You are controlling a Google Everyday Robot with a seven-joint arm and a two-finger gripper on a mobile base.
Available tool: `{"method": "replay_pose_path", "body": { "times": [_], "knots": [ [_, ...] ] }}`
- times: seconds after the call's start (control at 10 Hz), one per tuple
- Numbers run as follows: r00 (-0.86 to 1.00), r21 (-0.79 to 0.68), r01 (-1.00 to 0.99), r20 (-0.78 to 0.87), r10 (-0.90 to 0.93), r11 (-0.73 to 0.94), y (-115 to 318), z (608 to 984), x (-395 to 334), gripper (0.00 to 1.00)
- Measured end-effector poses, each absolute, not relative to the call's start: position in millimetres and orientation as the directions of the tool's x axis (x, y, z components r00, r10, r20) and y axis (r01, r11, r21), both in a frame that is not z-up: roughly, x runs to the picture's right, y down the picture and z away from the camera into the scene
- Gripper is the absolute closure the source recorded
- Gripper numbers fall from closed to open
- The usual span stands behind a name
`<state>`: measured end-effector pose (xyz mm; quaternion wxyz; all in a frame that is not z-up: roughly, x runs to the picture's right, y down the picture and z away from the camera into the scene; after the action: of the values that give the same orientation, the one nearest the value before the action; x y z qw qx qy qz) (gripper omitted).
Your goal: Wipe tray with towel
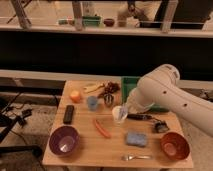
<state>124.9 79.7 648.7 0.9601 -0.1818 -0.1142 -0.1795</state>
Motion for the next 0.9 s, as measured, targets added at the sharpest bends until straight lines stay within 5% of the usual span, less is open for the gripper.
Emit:
{"method": "replay_pose_path", "body": {
  "times": [0.9],
  "knots": [
    [0.927, -0.316, 0.353, 0.248, -0.283, 0.881, 74, 665, 130, 0.97]
  ]
}}
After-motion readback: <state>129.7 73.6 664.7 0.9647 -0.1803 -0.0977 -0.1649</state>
